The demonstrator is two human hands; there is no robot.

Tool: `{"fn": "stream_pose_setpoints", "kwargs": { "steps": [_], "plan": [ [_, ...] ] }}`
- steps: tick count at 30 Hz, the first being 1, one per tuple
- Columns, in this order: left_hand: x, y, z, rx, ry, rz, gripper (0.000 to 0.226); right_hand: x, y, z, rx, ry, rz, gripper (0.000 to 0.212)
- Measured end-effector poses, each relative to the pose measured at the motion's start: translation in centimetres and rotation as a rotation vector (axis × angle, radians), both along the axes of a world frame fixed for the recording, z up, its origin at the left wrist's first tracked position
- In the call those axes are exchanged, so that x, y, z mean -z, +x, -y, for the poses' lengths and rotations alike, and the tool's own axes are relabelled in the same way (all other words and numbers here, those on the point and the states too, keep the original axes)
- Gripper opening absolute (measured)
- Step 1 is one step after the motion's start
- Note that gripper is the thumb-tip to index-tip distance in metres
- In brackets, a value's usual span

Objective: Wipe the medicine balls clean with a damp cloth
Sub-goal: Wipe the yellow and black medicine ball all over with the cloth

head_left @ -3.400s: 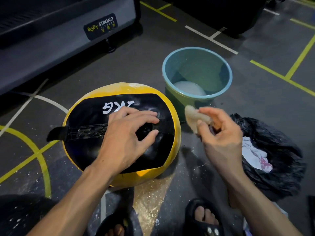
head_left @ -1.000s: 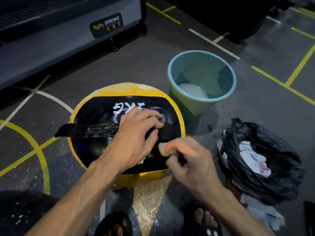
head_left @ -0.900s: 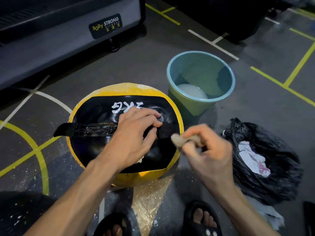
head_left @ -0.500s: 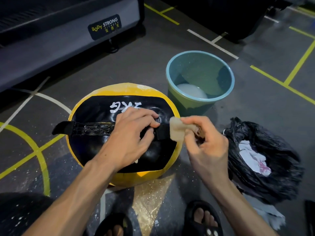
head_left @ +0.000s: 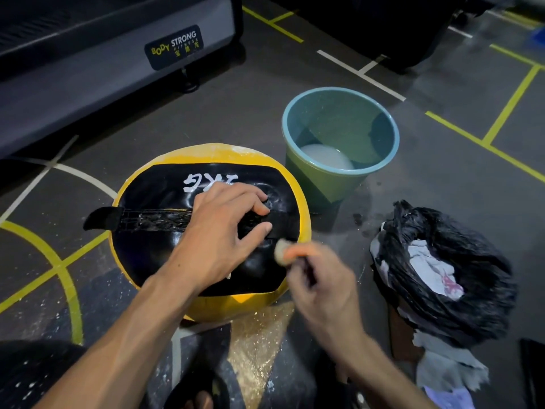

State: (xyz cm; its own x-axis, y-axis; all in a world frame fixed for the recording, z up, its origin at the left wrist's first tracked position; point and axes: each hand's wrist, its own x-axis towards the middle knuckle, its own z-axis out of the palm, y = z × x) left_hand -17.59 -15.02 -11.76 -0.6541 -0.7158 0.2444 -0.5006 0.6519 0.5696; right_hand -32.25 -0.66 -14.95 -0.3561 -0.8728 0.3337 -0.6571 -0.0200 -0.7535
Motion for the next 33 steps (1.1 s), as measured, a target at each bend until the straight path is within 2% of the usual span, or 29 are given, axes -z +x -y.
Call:
{"fn": "stream_pose_setpoints", "kwargs": {
  "steps": [3, 7, 13, 16, 18, 22, 26, 30, 33],
  "plan": [
    [0.1, 0.2, 0.0, 0.000, -0.001, -0.001, 0.015, -0.5, -0.4, -1.3, -0.040, 0.013, 0.019, 0.013],
    [0.0, 0.1, -0.1, 0.001, 0.006, -0.010, 0.015, -1.3, -3.6, 1.4, 0.158, -0.064, 0.046, 0.016],
    [0.1, 0.5, -0.1, 0.006, 0.006, -0.007, 0.014, 0.0, -1.1, -0.1, -0.113, -0.027, -0.144, 0.026],
    [0.1, 0.1, -0.3, -0.003, -0.006, -0.002, 0.015, -0.5, -3.5, 1.8, 0.049, -0.062, -0.039, 0.024],
    [0.0, -0.2, -0.2, -0.025, 0.000, -0.006, 0.016, -1.0, -3.0, 2.3, 0.076, -0.049, 0.027, 0.019],
    [0.0, -0.2, 0.0, -0.026, -0.002, -0.002, 0.016, -0.4, -0.8, 0.5, -0.184, 0.016, -0.144, 0.009],
    [0.2, -0.4, -0.3, -0.036, -0.009, 0.001, 0.014, -0.4, -3.5, 2.1, 0.013, -0.042, -0.038, 0.011],
    [0.1, -0.3, -0.2, -0.037, -0.004, 0.001, 0.013, -0.4, -2.2, 2.1, -0.118, 0.003, -0.134, 0.006],
    [0.1, -0.5, -0.5, -0.037, -0.007, -0.002, 0.012, 0.0, -4.8, 3.4, 0.071, -0.007, -0.075, 0.004]
  ]
}}
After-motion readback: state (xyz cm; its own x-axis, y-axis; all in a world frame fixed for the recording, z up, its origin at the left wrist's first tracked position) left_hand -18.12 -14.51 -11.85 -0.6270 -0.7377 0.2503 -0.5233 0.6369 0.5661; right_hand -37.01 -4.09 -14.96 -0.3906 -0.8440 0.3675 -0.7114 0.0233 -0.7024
